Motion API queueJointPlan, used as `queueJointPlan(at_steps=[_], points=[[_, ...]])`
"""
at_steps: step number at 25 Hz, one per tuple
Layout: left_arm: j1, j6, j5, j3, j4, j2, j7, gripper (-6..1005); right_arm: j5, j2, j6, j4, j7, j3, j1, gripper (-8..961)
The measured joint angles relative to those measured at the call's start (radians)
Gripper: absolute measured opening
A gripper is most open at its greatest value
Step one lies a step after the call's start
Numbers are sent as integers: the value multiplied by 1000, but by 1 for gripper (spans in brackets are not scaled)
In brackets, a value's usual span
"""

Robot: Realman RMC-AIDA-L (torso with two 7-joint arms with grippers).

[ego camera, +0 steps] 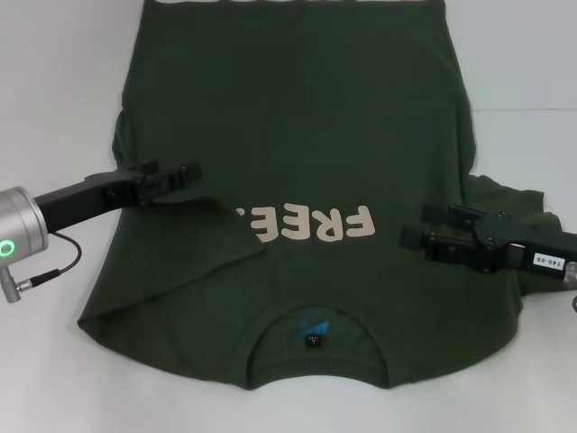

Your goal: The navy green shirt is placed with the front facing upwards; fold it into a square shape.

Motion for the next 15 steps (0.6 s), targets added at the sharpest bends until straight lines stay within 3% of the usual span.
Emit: queueJointPlan(at_steps=[4,11,15], points=[[7,51,-1,-2,-2,0,9,919,0,-6,6,-7,47,6,-5,870],[7,293,6,31,-30,-1,185,918,-9,-52,36,-9,203,7,-24,869],[2,331,13,104,-47,-3,253,918,-13,-79,68,-14,292,3,-32,868]])
